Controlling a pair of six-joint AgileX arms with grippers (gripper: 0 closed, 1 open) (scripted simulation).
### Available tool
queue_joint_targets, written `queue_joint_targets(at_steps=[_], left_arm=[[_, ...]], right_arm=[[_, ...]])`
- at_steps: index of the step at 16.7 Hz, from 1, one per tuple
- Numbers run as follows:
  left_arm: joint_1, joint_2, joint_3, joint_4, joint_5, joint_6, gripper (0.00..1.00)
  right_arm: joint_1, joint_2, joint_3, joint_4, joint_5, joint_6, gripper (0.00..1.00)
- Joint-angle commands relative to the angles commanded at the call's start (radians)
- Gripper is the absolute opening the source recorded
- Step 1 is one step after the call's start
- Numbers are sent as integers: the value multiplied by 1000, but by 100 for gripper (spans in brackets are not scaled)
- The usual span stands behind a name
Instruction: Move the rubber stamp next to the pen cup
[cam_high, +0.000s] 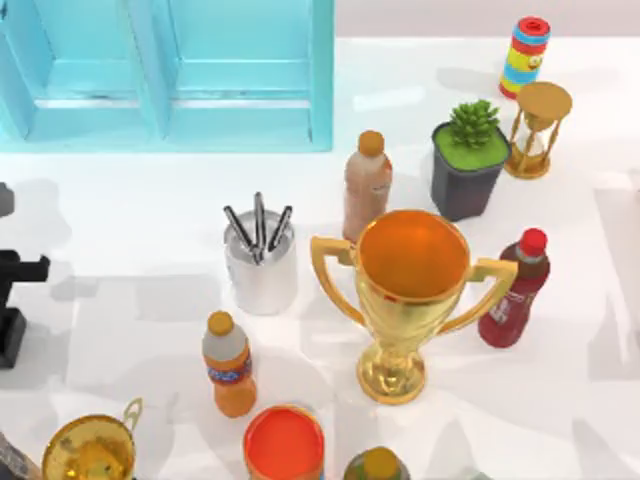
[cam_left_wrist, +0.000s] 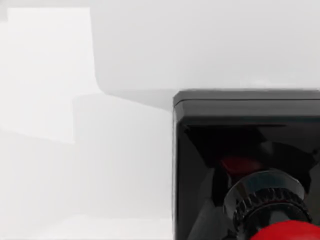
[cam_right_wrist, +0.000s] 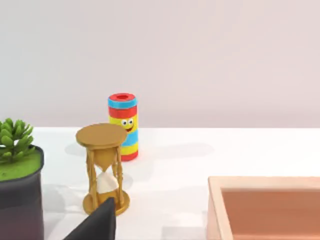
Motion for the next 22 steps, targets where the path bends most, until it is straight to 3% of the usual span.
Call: queue_joint_targets(at_steps=[9,19,22], left_arm=[[-17,0,16,-16,0,-14,0],[-418,-36,465,-516,1,-417,0],[-461,-51,510,-559,0,-460,0]], right_arm=[[0,0,0,0,0,0,100],[0,0,0,0,0,0,100],[0,0,0,0,0,0,100]])
